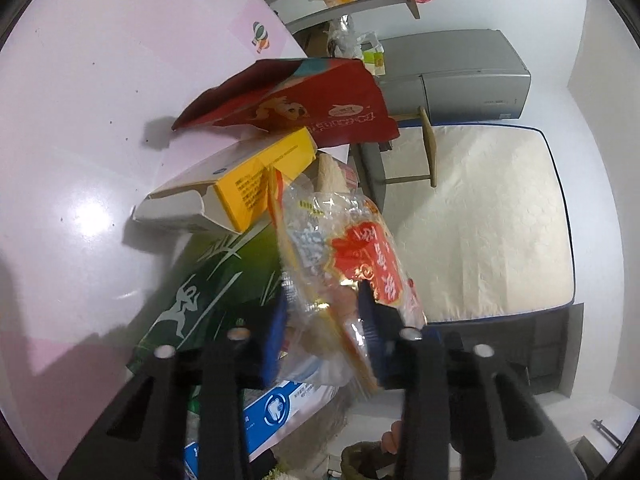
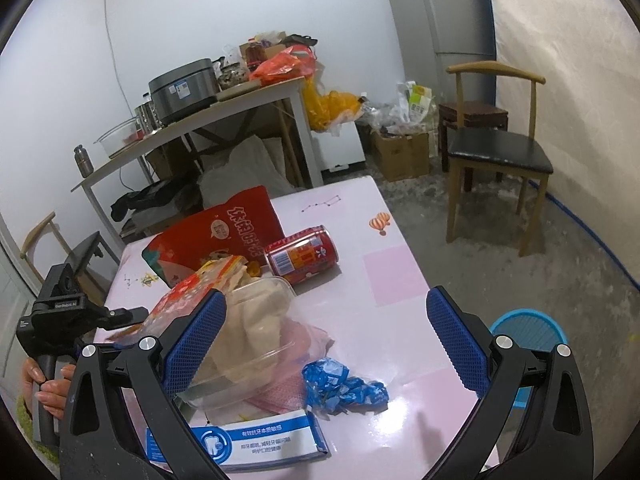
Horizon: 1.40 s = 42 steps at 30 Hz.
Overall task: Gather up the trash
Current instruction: 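Grasp the clear snack wrapper with the left tool while the right tool grasps the blue candy wrapper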
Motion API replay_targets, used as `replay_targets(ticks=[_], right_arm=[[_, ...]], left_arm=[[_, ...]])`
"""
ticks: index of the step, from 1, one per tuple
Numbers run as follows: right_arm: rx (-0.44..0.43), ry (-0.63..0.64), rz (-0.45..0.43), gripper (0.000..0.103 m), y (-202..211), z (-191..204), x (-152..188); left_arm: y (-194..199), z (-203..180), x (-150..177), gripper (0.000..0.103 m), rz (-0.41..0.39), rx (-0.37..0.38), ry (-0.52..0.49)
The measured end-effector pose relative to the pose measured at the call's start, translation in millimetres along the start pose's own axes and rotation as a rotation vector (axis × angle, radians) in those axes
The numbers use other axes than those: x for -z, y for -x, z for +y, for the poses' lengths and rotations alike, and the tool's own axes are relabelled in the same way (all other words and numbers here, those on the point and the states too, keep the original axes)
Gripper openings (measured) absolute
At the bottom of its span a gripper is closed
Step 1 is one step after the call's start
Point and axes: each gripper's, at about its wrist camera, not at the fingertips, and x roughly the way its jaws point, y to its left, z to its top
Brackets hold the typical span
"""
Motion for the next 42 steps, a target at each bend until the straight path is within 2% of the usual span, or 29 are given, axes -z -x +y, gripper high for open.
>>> replay_targets(ticks=[2, 5, 8, 11, 15, 17, 20, 24, 30, 34, 35, 36, 39, 40, 42], right_arm=[[0.004, 0.005, -0.002, 0.096, 2, 0, 0], [0.017, 0.013, -0.012, 0.096, 7, -1, 1], [0.034, 0.014, -0.015, 0.096, 12, -6, 2], [0.047, 0.006, 0.001, 0.096, 14, -15, 5], [0.032, -0.016, 0.066, 0.095, 7, -34, 13], [-0.023, -0.015, 0.163, 0.093, -11, -43, 19], [-0.099, -0.036, 0.311, 0.085, -46, -52, 32], [-0.181, -0.074, 0.450, 0.079, -89, -60, 45], [-0.168, 0.027, 0.495, 0.076, -122, -50, 54], [-0.239, -0.037, 0.527, 0.048, -132, -60, 59], [-0.253, -0.048, 0.527, 0.045, -131, -61, 59], [-0.263, -0.056, 0.522, 0.035, -129, -62, 59], [-0.277, -0.079, 0.511, 0.022, -123, -65, 59], [-0.278, -0.088, 0.508, 0.011, -120, -67, 59], [-0.283, -0.113, 0.502, 0.010, -112, -73, 59]], left_arm=[[2, -2, 3, 0.017, -0.011, 0.013, -0.009], [10, -2, 10, 0.011, -0.032, 0.034, -0.019], [20, -4, 19, 0.006, -0.060, 0.070, -0.028], [35, -10, 30, 0.005, -0.115, 0.112, -0.051], [55, -14, 44, 0.004, -0.187, 0.158, -0.077], [65, -17, 52, 0.004, -0.230, 0.164, -0.096], [75, -23, 65, 0.004, -0.280, 0.140, -0.140], [87, -30, 83, 0.004, -0.334, 0.064, -0.205], [101, -29, 110, 0.004, -0.377, -0.022, -0.271], [104, -26, 121, 0.004, -0.376, -0.064, -0.280], [104, -24, 123, 0.004, -0.375, -0.065, -0.279], [104, -24, 126, 0.004, -0.375, -0.066, -0.279], [102, -31, 128, 0.004, -0.379, -0.067, -0.295], [102, -33, 129, 0.004, -0.379, -0.067, -0.302], [99, -41, 131, 0.004, -0.377, -0.063, -0.326]])
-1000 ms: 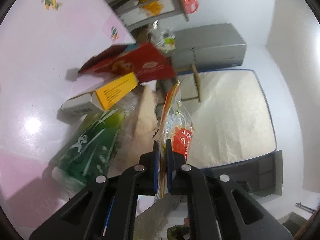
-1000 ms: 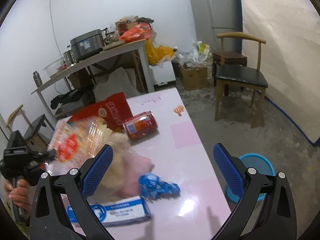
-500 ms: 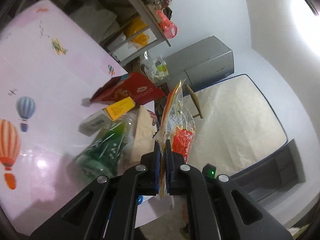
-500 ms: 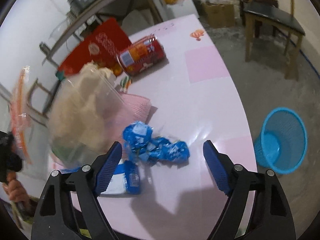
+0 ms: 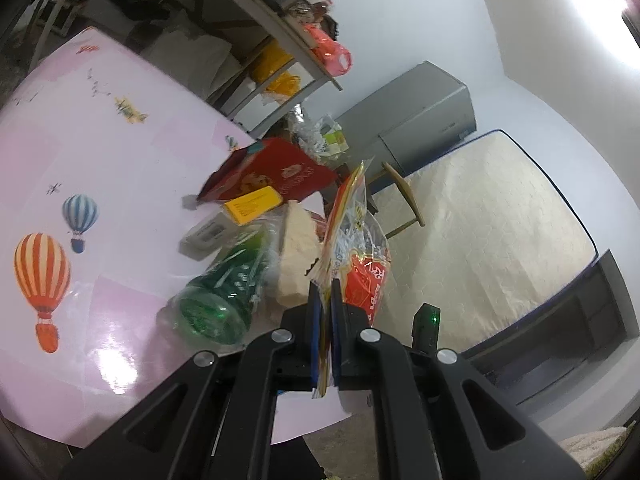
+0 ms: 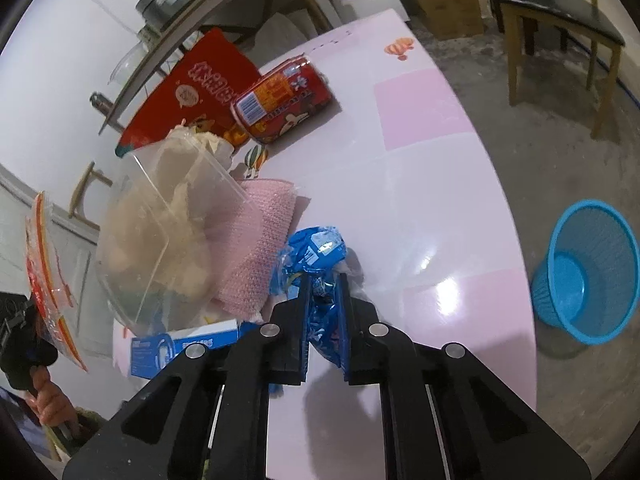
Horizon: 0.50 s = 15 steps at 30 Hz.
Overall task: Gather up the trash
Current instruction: 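Grasp the clear snack wrapper with the left tool while the right tool grasps the blue candy wrapper, then carry both wrappers over the blue wastebasket and open both tools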
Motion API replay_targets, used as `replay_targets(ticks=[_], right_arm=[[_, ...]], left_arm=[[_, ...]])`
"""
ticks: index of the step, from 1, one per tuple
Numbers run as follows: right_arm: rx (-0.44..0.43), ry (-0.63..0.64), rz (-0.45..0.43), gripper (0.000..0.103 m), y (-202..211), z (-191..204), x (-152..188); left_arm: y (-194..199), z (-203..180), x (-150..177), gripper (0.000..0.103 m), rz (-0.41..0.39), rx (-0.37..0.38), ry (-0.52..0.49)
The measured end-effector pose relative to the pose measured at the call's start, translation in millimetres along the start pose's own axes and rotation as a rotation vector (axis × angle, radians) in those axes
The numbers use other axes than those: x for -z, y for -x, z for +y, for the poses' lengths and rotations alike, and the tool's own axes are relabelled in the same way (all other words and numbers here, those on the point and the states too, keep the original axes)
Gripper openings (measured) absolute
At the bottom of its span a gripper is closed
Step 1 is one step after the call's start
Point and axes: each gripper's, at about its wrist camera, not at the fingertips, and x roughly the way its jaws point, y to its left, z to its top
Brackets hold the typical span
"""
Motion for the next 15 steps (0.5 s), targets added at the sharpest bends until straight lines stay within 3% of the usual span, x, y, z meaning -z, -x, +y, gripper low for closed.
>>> replay_targets(ticks=[9, 13, 15], right_arm=[[-0.072, -0.115, -0.135, 0.005, 51, -37, 22], [-0.067, -0.199, -0.230, 0.004, 86, -68, 35], [-0.024, -0.264, -0.299, 0.004, 109, -95, 45]], left_arm=[[-44, -65, -1, 0.004, 0.077, 0.064, -0.143], [-92, -105, -2, 0.004, 0.158, 0.059, -0.232], [-130, -133, 4, 0.004, 0.223, 0.031, -0.314]])
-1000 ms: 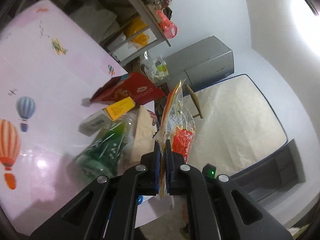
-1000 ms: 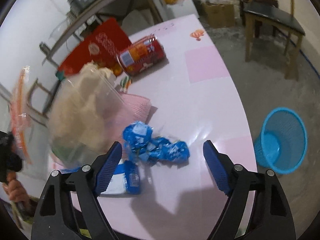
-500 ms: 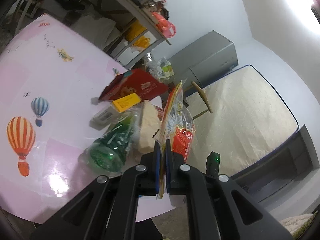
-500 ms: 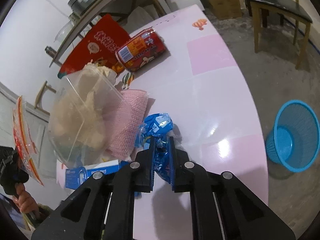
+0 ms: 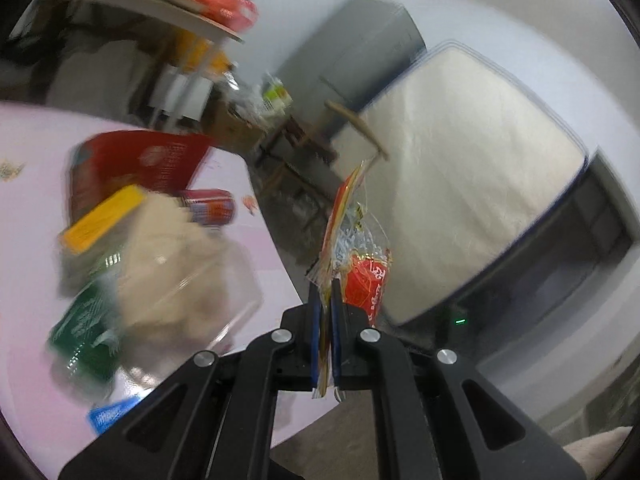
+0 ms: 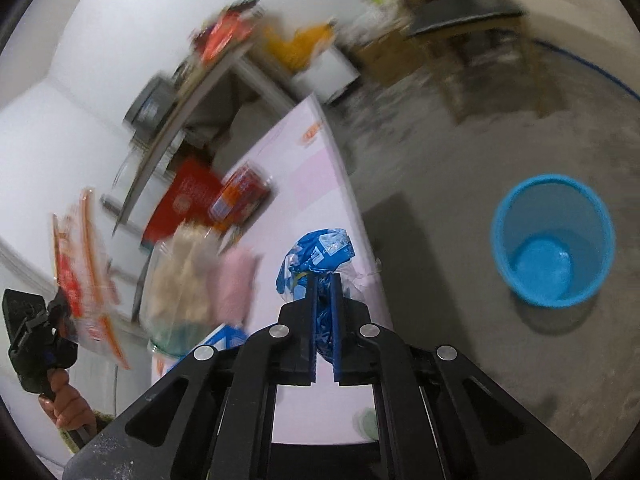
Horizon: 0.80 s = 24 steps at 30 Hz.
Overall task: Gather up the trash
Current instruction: 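Carry both wrappers over the blue wastebasket and open both tools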
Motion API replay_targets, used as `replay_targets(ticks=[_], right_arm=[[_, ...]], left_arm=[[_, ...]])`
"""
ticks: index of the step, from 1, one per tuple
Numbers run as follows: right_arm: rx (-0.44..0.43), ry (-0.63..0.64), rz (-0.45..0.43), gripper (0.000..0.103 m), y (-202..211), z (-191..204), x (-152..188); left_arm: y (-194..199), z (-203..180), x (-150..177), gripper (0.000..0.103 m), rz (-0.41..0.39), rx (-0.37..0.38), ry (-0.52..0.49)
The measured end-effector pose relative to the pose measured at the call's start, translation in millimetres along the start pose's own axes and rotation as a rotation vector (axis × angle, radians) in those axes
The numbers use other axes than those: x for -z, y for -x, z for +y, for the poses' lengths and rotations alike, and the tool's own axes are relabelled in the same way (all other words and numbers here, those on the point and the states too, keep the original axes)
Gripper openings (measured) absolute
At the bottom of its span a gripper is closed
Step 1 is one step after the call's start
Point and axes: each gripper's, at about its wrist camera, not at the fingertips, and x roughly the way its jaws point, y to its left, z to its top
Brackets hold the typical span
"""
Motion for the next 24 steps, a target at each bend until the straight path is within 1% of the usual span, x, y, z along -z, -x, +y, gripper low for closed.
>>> replay_targets(ticks=[1, 2, 4, 6, 7, 9, 11, 12, 13, 14, 16, 17, 18, 19, 20, 21, 22, 23, 24], right_arm=[[0.021, -0.017, -0.019, 0.004, 8, -10, -2], [0.068, -0.048, -0.048, 0.004, 17, -27, -3], [0.135, -0.118, -0.071, 0.004, 28, -59, -4], [0.198, -0.211, -0.069, 0.004, 30, -97, -5], [0.218, -0.233, -0.069, 0.004, 28, -109, -6], [0.259, -0.296, -0.061, 0.004, 20, -139, -8], [0.285, -0.334, -0.053, 0.004, 12, -161, -11], [0.301, -0.365, -0.048, 0.004, 4, -176, -15], [0.301, -0.391, -0.041, 0.005, -3, -187, -19], [0.299, -0.412, -0.038, 0.005, -7, -195, -23], [0.297, -0.438, -0.042, 0.009, -15, -210, -32], [0.303, -0.451, -0.053, 0.010, -24, -219, -41], [0.304, -0.463, -0.064, 0.016, -26, -227, -43], [0.304, -0.473, -0.070, 0.040, -27, -232, -45], [0.313, -0.481, -0.075, 0.055, -36, -241, -49], [0.340, -0.484, -0.077, 0.070, -43, -249, -51], [0.363, -0.486, -0.072, 0.070, -44, -254, -50], [0.396, -0.487, -0.052, 0.070, -50, -260, -46], [0.410, -0.493, -0.038, 0.070, -53, -263, -41]], left_arm=[[-19, -12, -4, 0.004, 0.036, -0.012, -0.035], [-42, -24, -7, 0.004, 0.080, -0.028, -0.065], [-95, -46, -9, 0.004, 0.190, -0.058, -0.115], [-151, -65, -7, 0.004, 0.280, -0.091, -0.170], [-171, -73, -5, 0.004, 0.305, -0.100, -0.202], [-226, -93, 2, 0.004, 0.365, -0.151, -0.293], [-278, -106, 13, 0.004, 0.431, -0.179, -0.349], [-299, -112, 17, 0.004, 0.455, -0.195, -0.373], [-320, -115, 22, 0.004, 0.477, -0.205, -0.398], [-346, -120, 28, 0.004, 0.496, -0.230, -0.431], [-381, -123, 34, 0.005, 0.507, -0.263, -0.470], [-392, -125, 37, 0.006, 0.506, -0.272, -0.477], [-408, -125, 39, 0.006, 0.503, -0.281, -0.487], [-423, -124, 42, 0.012, 0.501, -0.288, -0.495], [-431, -124, 45, 0.027, 0.500, -0.296, -0.499], [-441, -126, 46, 0.035, 0.500, -0.310, -0.504], [-447, -124, 47, 0.047, 0.500, -0.330, -0.505], [-451, -121, 49, 0.048, 0.498, -0.356, -0.503], [-452, -119, 48, 0.048, 0.497, -0.369, -0.495]])
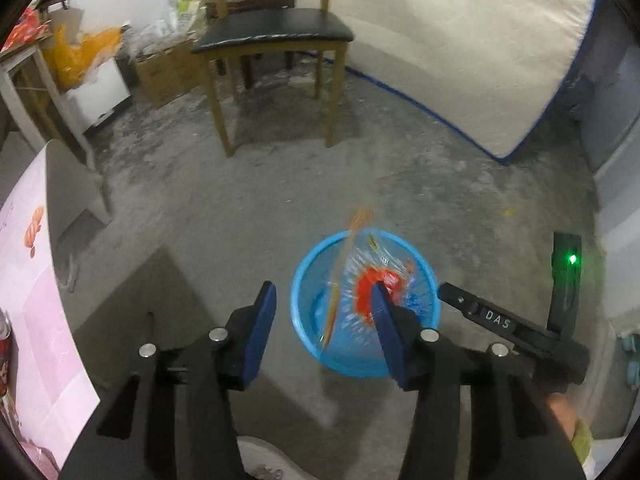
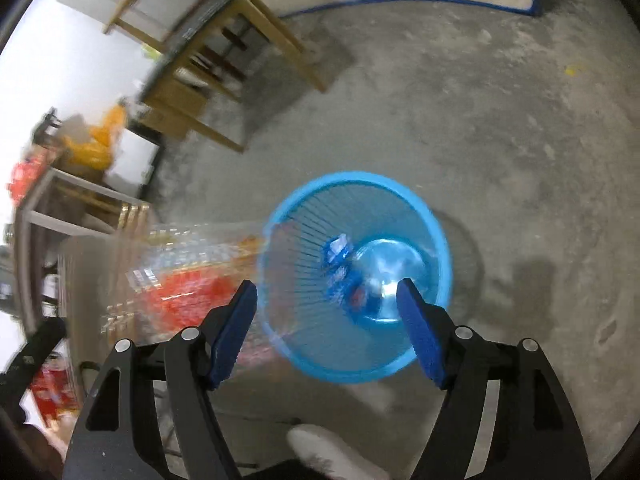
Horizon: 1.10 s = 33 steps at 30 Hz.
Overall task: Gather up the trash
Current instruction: 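Carry both wrappers over the blue wastebasket and open both tools, then move both tools back toward the table items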
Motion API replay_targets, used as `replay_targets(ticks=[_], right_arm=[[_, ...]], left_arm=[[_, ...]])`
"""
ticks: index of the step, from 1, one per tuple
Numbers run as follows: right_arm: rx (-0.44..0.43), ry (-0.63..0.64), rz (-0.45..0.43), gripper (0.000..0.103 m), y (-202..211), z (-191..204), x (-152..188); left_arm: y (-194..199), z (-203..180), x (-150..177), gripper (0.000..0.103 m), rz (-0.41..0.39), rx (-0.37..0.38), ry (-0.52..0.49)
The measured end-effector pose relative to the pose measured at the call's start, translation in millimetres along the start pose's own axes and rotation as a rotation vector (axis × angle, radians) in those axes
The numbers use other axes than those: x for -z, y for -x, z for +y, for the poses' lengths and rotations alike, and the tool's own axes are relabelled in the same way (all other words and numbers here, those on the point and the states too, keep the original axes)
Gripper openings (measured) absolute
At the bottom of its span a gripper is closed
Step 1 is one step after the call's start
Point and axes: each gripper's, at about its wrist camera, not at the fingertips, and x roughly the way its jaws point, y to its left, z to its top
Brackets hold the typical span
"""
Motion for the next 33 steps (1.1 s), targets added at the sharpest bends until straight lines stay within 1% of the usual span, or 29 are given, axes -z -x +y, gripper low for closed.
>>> replay_targets(ticks=[2, 5, 7, 9, 11, 13, 15, 16, 17, 19, 20, 22, 24, 25, 26, 27, 29, 30, 31, 32, 33], right_arm=[[-0.013, -0.013, -0.002, 0.070, 1, -8, 3], [-0.012, -0.012, -0.017, 0.070, 12, -18, 10], [-0.012, -0.016, -0.031, 0.070, 23, -24, 17], [-0.004, -0.012, -0.043, 0.070, 31, -27, 17], [0.016, 0.007, -0.070, 0.070, 43, -25, 23], [0.032, 0.029, -0.094, 0.072, 51, -25, 25], [0.058, 0.062, -0.124, 0.075, 67, -20, 33], [0.066, 0.076, -0.133, 0.077, 71, -18, 35], [0.082, 0.105, -0.148, 0.079, 80, -12, 40], [0.109, 0.154, -0.174, 0.085, 92, -1, 47], [0.133, 0.196, -0.200, 0.087, 102, 11, 54], [0.155, 0.242, -0.230, 0.095, 113, 23, 62], [0.165, 0.307, -0.272, 0.095, 130, 45, 74], [0.170, 0.324, -0.281, 0.095, 133, 49, 76], [0.180, 0.360, -0.299, 0.095, 142, 63, 83], [0.182, 0.385, -0.308, 0.095, 147, 70, 88], [0.160, 0.429, -0.310, 0.095, 154, 84, 97], [0.131, 0.452, -0.311, 0.095, 158, 92, 104], [0.090, 0.483, -0.312, 0.095, 163, 103, 113], [0.067, 0.504, -0.312, 0.095, 165, 110, 118], [0.037, 0.530, -0.311, 0.095, 167, 119, 126]], left_arm=[[4, 4, 1, 0.051, 0.002, 0.009, 0.017], [19, 10, 6, 0.052, -0.014, -0.027, 0.002], [33, 14, 10, 0.052, -0.024, -0.036, -0.002], [53, 18, 16, 0.053, -0.035, -0.017, 0.008], [75, 25, 24, 0.056, -0.051, 0.018, 0.026], [97, 32, 32, 0.059, -0.076, 0.048, 0.048], [129, 45, 46, 0.059, -0.124, 0.088, 0.082], [137, 49, 50, 0.060, -0.136, 0.098, 0.092], [155, 58, 61, 0.060, -0.156, 0.113, 0.111], [182, 72, 79, 0.061, -0.186, 0.128, 0.134], [193, 79, 89, 0.061, -0.199, 0.130, 0.142], [216, 95, 109, 0.062, -0.224, 0.126, 0.162], [239, 116, 134, 0.065, -0.241, 0.141, 0.199], [251, 127, 148, 0.068, -0.249, 0.148, 0.224], [265, 143, 164, 0.073, -0.268, 0.147, 0.257], [277, 153, 178, 0.075, -0.288, 0.137, 0.282], [307, 180, 215, 0.078, -0.356, 0.088, 0.359], [318, 187, 228, 0.080, -0.382, 0.075, 0.381], [329, 196, 244, 0.083, -0.414, 0.062, 0.410], [344, 208, 264, 0.084, -0.454, 0.035, 0.451], [353, 215, 277, 0.085, -0.479, 0.012, 0.475]])
